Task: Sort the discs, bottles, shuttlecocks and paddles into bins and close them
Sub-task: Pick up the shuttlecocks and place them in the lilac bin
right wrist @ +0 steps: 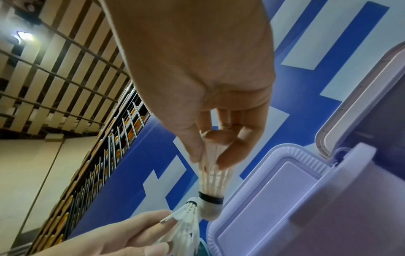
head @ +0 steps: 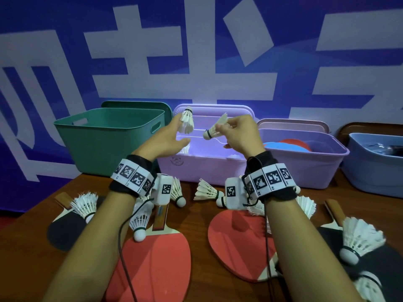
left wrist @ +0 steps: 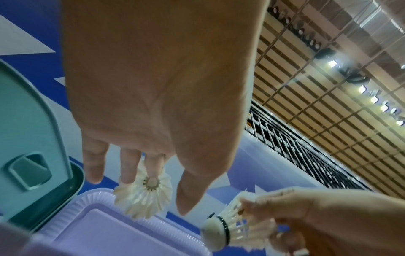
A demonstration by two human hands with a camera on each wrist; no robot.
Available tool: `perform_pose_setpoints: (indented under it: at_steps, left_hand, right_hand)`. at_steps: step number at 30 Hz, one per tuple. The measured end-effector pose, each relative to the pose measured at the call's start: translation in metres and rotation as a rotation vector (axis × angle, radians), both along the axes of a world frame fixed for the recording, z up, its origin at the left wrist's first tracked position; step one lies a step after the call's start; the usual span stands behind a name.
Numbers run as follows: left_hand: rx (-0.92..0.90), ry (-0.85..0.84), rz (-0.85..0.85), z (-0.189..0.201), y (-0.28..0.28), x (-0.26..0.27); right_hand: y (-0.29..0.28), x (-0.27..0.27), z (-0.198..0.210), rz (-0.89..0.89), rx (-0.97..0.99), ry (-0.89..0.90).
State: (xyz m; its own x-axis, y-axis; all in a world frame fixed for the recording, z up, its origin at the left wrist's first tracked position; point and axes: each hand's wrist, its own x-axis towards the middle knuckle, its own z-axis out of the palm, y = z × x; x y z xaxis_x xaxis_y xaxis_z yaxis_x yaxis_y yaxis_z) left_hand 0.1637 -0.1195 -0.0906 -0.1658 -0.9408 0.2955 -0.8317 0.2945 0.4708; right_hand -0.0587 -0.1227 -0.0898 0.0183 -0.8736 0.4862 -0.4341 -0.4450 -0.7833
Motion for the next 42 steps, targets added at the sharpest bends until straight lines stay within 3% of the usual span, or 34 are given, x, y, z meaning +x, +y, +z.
perform_pose_setpoints:
  at_steps: [5, 9, 11, 14, 17, 21, 27, 29, 32, 34, 38, 42]
  left_hand:
    - [0.019, -0.066, -0.031, -0.022, -0.007, -0.010]
    - [0.129, -0.154, -0.062, -0.035, -0.013, -0.008]
    - [0.194, -0.276, -0.042, -0.038, -0.016, -0.007]
    - [0.286, -0.370, 0.026, -0.037, -0.017, -0.006]
    - [0.298, -0.390, 0.033, -0.035, -0.017, -0.007]
    - [0.288, -0.362, 0.038, -0.031, -0.017, -0.005]
    - [0.171, -0.342, 0.060, 0.001, -0.003, 0.006]
    - [0.145, -0.333, 0.072, 0.015, 0.006, 0.009]
    - [0.144, -0.301, 0.071, 0.026, 0.016, 0.011]
    - [0.248, -0.301, 0.069, 0.024, 0.014, 0.013]
    - [0.538, -0.413, 0.119, 0.006, 0.004, 0.016]
    - [0.615, -0.487, 0.151, -0.014, -0.005, 0.016]
  right_hand:
    - [-0.015, -0.005, -0.014, -0.113, -0.073, 0.030]
    - [-0.012, -0.006, -0.018, -0.186, -0.107, 0.166]
    - [-0.019, -0.002, -0.023, -0.147, -0.033, 0.262]
    - [-0.023, 0.001, -0.033, -0.064, 0.232, 0.501]
    - [-0.024, 0.004, -0.040, -0.071, 0.325, 0.633]
    - [-0.018, 0.005, -0.032, -0.088, 0.219, 0.553]
    - [0.014, 0.008, 0.005, 0.057, 0.082, 0.515]
    - [0.027, 0.013, 0.015, 0.101, 0.119, 0.607]
    - [0.042, 0.020, 0.017, 0.191, 0.225, 0.887]
    - [0.046, 0.027, 0.011, 0.223, 0.297, 1.025]
    - [0.040, 0.037, -0.008, 0.232, 0.364, 1.121]
    - [0.031, 0.041, -0.018, 0.305, 0.425, 1.134]
